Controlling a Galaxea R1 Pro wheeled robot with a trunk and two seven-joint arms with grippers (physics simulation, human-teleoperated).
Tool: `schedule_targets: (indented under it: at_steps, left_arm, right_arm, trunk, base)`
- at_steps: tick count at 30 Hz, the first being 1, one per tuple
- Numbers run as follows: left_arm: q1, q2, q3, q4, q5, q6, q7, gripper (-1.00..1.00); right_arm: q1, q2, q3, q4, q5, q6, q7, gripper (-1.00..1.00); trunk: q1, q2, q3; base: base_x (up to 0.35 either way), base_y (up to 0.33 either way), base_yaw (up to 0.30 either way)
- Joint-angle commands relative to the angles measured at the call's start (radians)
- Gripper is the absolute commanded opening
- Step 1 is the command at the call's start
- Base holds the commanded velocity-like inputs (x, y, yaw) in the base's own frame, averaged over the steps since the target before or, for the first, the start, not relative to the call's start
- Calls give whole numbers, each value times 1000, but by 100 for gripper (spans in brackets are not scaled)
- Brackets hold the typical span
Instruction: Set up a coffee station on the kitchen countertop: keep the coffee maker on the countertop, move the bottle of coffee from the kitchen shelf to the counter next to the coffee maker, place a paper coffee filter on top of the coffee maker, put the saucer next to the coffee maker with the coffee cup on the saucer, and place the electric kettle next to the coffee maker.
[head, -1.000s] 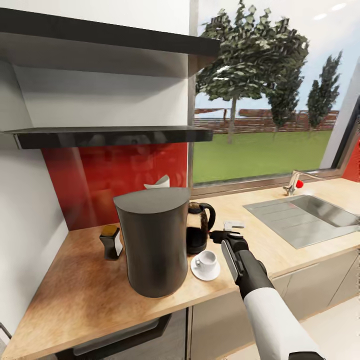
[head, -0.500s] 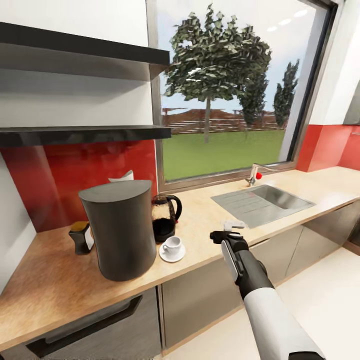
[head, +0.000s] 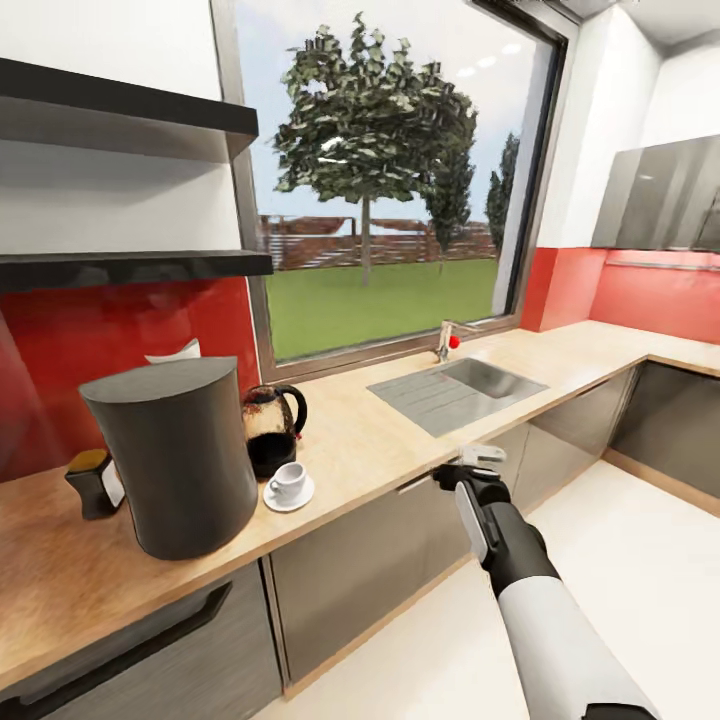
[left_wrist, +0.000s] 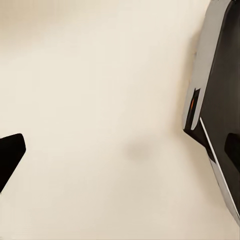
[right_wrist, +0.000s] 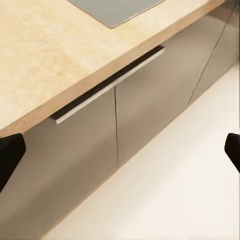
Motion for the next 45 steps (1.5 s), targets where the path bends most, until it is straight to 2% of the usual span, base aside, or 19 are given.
schedule_targets:
  at_steps: [1,6,8,9,10,12,15,17,21,22,25,27,29,31,36,39,41,42,45]
  left_arm:
    - [1,0,8,0,-11,-4,3,100]
    - [1,0,7,0,-11,-10,3,100]
    - [1,0,8,-1,-11,-12,2,100]
    - [1,0,8,-3,-11,-13,2,100]
    - [1,0,8,-3,-11,-14,1,100]
    - [1,0,8,-4,-10,-23,1,100]
    - [1,-1,11,-5,-9,-46,1,100]
    - [-1,-2,12,-7,-8,-56,1,100]
    - [-3,-13,16,-22,-5,-89,-4,100]
    - [-3,-27,17,-28,-5,-124,-6,100]
    - [-2,-55,16,-33,-5,-163,-9,100]
    - [-2,-85,15,-35,-5,-180,-9,100]
    - [-2,-99,14,-36,-6,-202,-10,100]
    - [-3,-103,14,-37,-5,-225,-10,100]
    - [-4,-103,16,-37,-2,-239,-9,100]
    - [-4,-102,22,-33,1,-233,-8,100]
    - [-2,-102,21,-18,2,-223,-5,100]
    - [-1,-102,20,1,2,-222,-6,100]
    - [-1,-101,22,17,2,-221,-8,100]
  right_arm:
    - [0,0,-2,0,4,5,0,100]
    - [22,-2,-2,53,4,3,0,100]
    - [33,-2,-2,167,3,0,-1,100]
    - [36,-2,-2,260,2,-21,0,100]
    - [37,-2,-1,305,2,-43,0,100]
    - [38,0,0,547,2,-189,-1,100]
    - [39,3,2,777,3,-352,0,100]
    - [49,4,2,845,5,-420,0,100]
    - [168,6,3,881,7,-476,3,100]
    - [224,6,5,885,8,-491,5,100]
    - [314,6,6,887,12,-550,8,100]
    - [377,4,7,888,33,-605,10,100]
    - [439,3,7,888,53,-647,10,100]
    - [484,3,7,888,63,-682,10,100]
    - [514,3,7,888,65,-710,16,100]
    - [518,2,6,888,63,-708,50,100]
    - [518,1,6,888,64,-679,60,100]
    - [518,0,6,888,64,-639,59,100]
    - [518,0,5,887,63,-606,59,100]
  trunk:
    - [0,-1,0]
    - [0,-1,0]
    - [0,-1,0]
    - [0,-1,0]
    - [0,-1,0]
    - [0,-1,0]
    - [0,-1,0]
    - [0,-1,0]
    - [0,-1,0]
    - [0,-1,0]
    - [0,-1,0]
    - [0,-1,0]
    - [0,-1,0]
    - [0,-1,0]
    - [0,-1,0]
    - [0,-1,1]
    - [0,-1,1]
    - [0,-1,1]
    - [0,-1,1]
  base:
    - [-3,-2,-300]
    - [0,0,-300]
    - [0,0,-300]
    - [0,0,-300]
    - [0,0,-300]
    - [0,0,-300]
    - [0,0,-300]
    - [0,0,-300]
    - [0,0,-300]
    - [0,0,-300]
    - [0,0,-300]
    - [0,0,-300]
    - [0,0,-300]
    - [0,0,-300]
    - [0,0,-300]
    - [0,0,-269]
    - [0,0,-57]
    - [0,0,-18]
    - [0,0,-8]
